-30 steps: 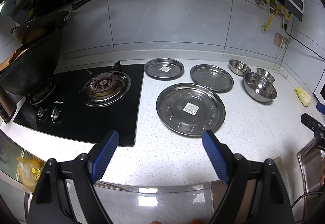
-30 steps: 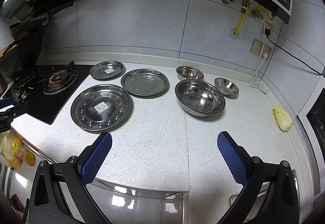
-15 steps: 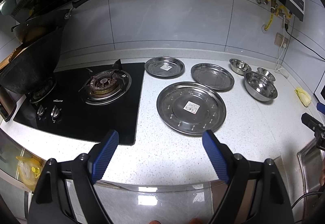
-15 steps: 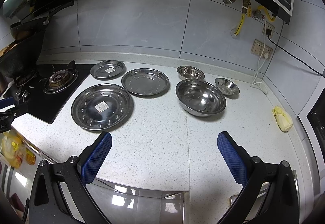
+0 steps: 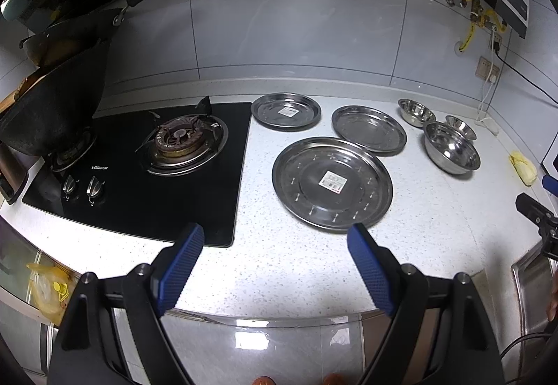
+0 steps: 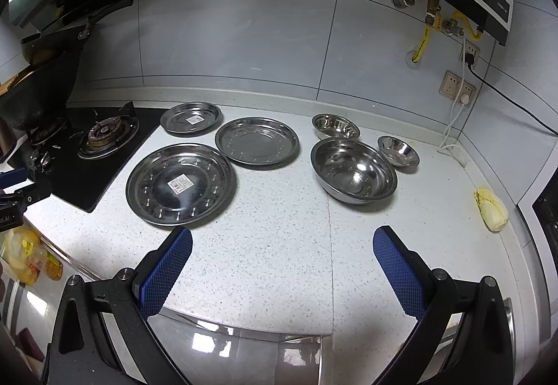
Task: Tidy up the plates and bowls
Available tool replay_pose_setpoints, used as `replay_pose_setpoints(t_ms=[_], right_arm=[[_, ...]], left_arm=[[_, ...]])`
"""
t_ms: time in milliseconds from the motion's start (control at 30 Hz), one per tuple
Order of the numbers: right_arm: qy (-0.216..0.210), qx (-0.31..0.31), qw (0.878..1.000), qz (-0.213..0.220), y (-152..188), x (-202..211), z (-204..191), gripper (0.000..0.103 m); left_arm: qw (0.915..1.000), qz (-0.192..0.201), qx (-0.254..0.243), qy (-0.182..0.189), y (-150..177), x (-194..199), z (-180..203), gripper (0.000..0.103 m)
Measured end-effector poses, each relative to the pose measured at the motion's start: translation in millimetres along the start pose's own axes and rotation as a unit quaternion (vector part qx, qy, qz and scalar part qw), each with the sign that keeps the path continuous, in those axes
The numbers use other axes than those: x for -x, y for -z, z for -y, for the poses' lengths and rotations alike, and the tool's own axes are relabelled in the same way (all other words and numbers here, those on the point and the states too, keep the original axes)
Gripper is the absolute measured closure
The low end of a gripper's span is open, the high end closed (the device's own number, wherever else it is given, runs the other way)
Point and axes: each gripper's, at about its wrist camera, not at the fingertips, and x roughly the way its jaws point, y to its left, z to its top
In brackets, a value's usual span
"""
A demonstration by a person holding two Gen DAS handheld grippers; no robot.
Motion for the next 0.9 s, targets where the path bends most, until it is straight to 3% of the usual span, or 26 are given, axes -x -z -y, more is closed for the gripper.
replay_pose_setpoints(t_ms=[467, 900], right_arm=[[-0.025, 0.011, 1.0, -0.007, -10.6, -25.7, -14.9, 0.001], [-0.067, 0.015, 0.997, -0.038, -28.6, -94.7, -49.7, 0.001]], left_arm=[[0.9999, -0.012, 0.01, 0.001, -9.6, -23.0, 1.3, 0.019], [0.9984, -0.043, 0.037, -0.009, -43.1, -98.1, -1.0, 0.019]])
